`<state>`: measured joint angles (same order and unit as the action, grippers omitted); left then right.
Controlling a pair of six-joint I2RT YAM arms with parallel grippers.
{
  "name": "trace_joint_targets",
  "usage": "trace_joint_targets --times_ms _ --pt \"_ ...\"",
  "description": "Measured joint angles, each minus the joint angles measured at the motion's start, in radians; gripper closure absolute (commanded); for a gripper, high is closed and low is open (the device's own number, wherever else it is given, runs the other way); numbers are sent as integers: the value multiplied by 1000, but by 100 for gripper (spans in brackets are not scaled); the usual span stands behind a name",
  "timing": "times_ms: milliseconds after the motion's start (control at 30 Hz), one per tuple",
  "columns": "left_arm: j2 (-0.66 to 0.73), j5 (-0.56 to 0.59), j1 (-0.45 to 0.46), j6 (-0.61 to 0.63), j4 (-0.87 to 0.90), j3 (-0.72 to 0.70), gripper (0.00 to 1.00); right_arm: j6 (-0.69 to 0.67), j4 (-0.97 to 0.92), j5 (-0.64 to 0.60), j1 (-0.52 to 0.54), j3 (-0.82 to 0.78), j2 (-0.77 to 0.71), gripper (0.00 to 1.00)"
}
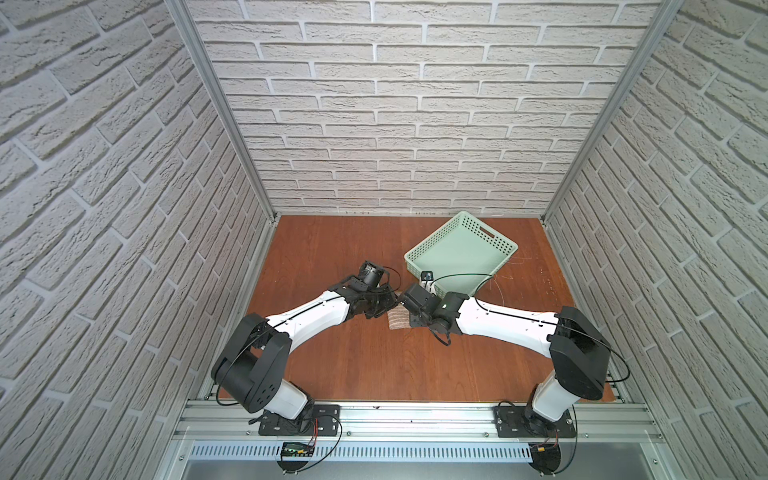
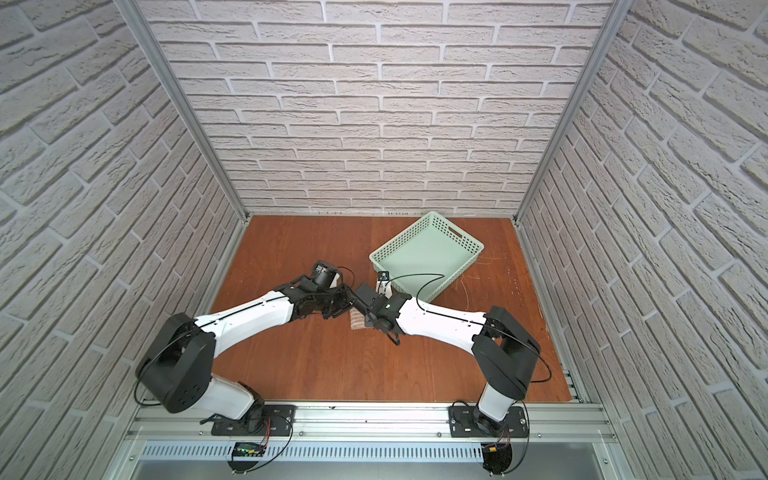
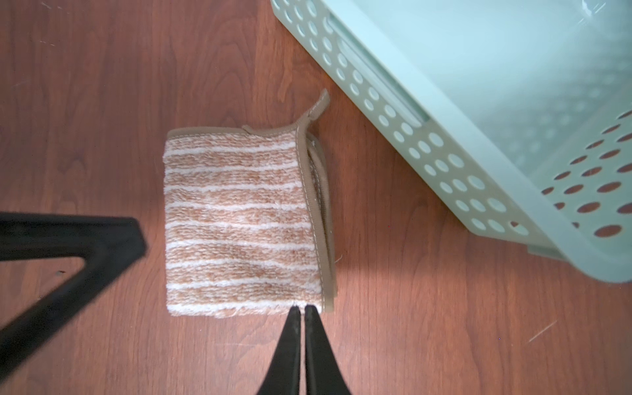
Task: Fold the square dishcloth
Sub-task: Smooth out the cleaning item at the center of the board.
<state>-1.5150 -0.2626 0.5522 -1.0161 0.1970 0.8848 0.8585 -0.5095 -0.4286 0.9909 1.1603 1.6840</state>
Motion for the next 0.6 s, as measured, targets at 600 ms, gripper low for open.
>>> trace_joint_targets --times_ms 600 --pt "-124 -58 -5 -85 -161 -99 65 -43 100 94 -99 54 182 94"
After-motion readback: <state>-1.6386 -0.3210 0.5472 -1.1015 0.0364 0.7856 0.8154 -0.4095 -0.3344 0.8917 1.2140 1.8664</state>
